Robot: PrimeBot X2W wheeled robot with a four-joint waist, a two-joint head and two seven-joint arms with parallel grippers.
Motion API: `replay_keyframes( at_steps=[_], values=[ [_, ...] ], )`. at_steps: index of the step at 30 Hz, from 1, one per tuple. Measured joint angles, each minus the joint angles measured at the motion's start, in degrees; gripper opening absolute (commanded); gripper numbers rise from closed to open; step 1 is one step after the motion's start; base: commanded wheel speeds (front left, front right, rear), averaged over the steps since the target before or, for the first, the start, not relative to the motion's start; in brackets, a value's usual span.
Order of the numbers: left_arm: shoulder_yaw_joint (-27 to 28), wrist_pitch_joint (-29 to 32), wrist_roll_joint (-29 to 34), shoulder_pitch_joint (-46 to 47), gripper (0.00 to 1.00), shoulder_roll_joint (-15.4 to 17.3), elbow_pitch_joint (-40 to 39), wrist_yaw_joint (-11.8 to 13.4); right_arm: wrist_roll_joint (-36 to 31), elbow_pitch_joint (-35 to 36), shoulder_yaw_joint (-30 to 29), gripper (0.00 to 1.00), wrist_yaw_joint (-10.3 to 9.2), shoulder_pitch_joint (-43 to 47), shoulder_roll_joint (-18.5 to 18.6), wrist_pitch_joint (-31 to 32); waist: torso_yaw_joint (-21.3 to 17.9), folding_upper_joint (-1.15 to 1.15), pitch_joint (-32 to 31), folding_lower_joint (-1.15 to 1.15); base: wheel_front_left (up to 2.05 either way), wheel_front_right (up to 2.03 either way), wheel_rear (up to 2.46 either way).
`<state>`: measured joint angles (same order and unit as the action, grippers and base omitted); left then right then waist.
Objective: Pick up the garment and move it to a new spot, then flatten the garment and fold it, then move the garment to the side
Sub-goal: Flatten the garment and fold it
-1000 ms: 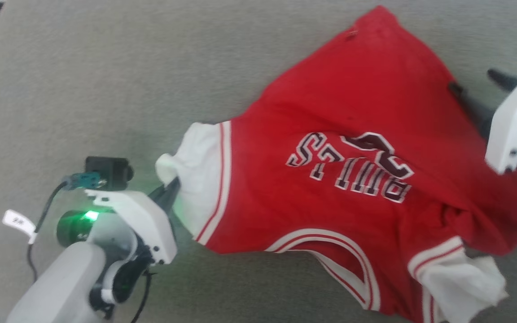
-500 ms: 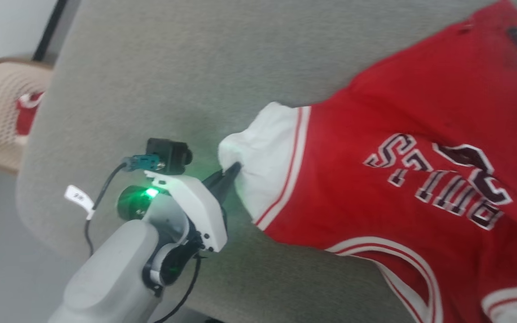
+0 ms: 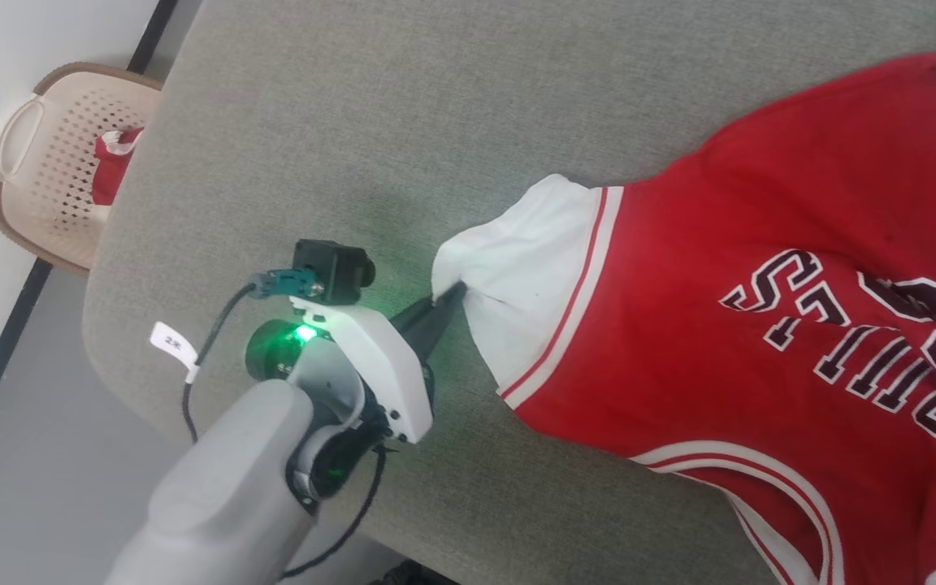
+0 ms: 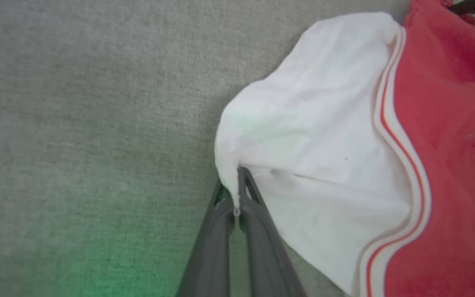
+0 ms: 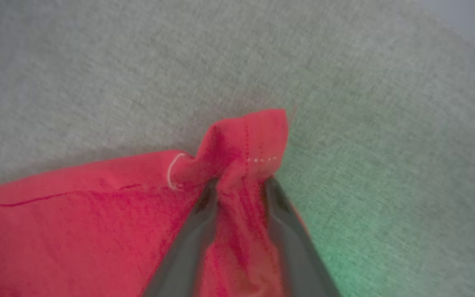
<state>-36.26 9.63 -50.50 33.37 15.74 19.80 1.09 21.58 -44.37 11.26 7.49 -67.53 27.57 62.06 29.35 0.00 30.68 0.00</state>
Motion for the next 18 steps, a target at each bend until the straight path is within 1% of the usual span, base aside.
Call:
replay_keyframes(
  at_steps=[3,6,10,13,14,18],
  values=[
    [0.3,-0.2,-0.2,0.9,0.00,0.5,1.4,-0.4,-0.6,-0.6,0.1,0.00,0.04,0.0,-0.3,-0.6,-0.7,0.00,-0.4,0.00,0.00,0.00,0.00],
    [1.1,-0.1,-0.2,2.2,0.00,2.0,2.5,-0.4,-0.2,-0.5,0.8,0.00,0.07,0.1,-0.9,-2.4,-2.0,0.00,-1.0,0.00,0.00,0.00,0.00],
    [2.7,1.2,0.0,4.8,0.00,4.5,3.0,0.6,3.0,1.3,2.0,0.00,0.05,0.9,-1.7,-4.0,-4.6,0.00,-2.1,0.00,0.00,0.00,0.00],
    [3.5,3.1,0.8,8.3,0.00,7.3,2.6,1.5,4.8,3.9,3.6,0.00,0.05,1.9,-1.2,-5.5,-7.0,0.00,-3.2,0.00,0.00,0.00,0.00],
    [4.0,4.9,1.4,10.8,0.00,9.3,2.0,1.9,6.5,6.4,4.1,0.00,0.05,2.1,-0.5,-6.5,-8.7,0.00,-4.1,0.00,0.00,0.00,0.00],
    [4.6,9.3,2.6,16.4,0.00,13.5,0.6,2.5,9.2,11.4,5.0,0.00,0.05,3.0,1.0,-7.9,-12.2,0.00,-6.0,0.00,0.00,0.00,0.00]
  ],
)
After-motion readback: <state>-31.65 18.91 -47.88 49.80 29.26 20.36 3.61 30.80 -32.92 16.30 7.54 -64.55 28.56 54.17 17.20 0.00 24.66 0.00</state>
